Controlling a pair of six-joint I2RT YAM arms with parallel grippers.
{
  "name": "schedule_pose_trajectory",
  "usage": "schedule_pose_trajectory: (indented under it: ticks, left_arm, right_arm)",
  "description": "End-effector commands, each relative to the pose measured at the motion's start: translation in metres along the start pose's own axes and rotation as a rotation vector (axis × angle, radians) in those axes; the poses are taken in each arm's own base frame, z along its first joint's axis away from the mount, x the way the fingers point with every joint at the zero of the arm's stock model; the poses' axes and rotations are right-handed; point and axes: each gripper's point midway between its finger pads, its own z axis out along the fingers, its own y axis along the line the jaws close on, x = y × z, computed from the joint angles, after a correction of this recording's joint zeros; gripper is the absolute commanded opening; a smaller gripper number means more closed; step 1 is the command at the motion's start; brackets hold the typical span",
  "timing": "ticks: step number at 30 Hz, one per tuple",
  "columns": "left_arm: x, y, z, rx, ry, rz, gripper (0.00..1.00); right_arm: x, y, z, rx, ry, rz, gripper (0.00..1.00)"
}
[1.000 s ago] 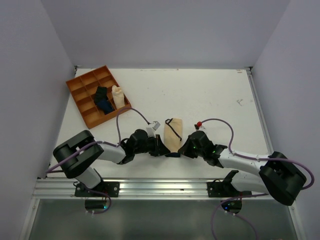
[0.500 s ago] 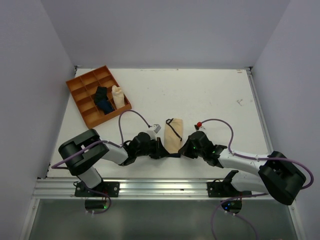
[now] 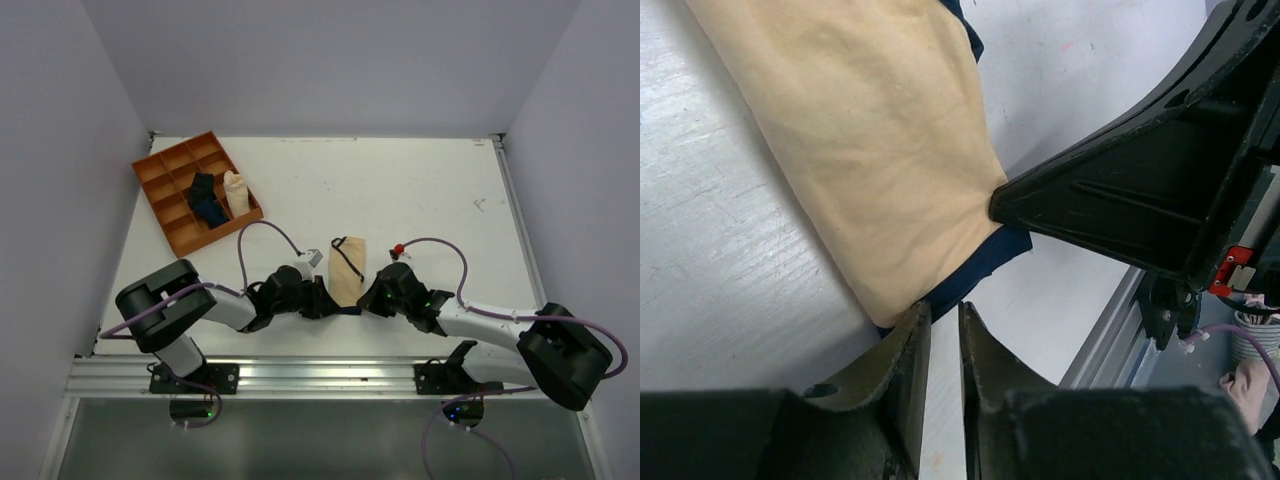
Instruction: Roll the underwear
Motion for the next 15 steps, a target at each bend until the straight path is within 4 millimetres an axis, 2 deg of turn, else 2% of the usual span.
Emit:
schedule_pose_trajectory:
  ticks: [1, 2, 3, 5, 6, 9, 12, 15]
  left_arm:
    - [0.011, 0.017, -0.009, -0.074, 0.022, 0.013, 0.24]
    - [0.008, 0.016, -0.010, -0.073, 0.015, 0.016, 0.26]
    - [-0.001, 0.007, -0.014, -0.057, -0.012, 0.021, 0.33]
    - [-0.008, 0.007, -0.019, -0.085, -0.029, 0.032, 0.37]
    - [-0.017, 0.000, -0.024, -0.080, -0.058, 0.041, 0.41]
    - [-0.029, 0.002, -0.035, -0.133, -0.099, 0.057, 0.49]
    - [-0.029, 0.008, -0.038, -0.165, -0.102, 0.049, 0.53]
    - [-0.024, 0.010, -0.032, -0.156, -0.084, 0.025, 0.55]
  right_arm:
    - [-0.008, -0.006, 0.000, 0.019, -0.048, 0.000, 0.00]
    - [-0.008, -0.005, 0.000, 0.016, -0.046, 0.000, 0.00]
    - [-0.008, -0.005, -0.001, 0.015, -0.044, -0.002, 0.00]
    - [-0.008, -0.004, -0.001, 0.012, -0.045, -0.002, 0.00]
    - [-0.009, -0.004, -0.001, 0.012, -0.046, -0.002, 0.00]
    - [-0.008, -0.004, -0.002, 0.012, -0.046, -0.003, 0.00]
    - [-0.008, -0.002, -0.002, 0.005, -0.045, -0.003, 0.00]
    - [-0.008, -0.003, -0.001, 0.003, -0.043, 0.001, 0.00]
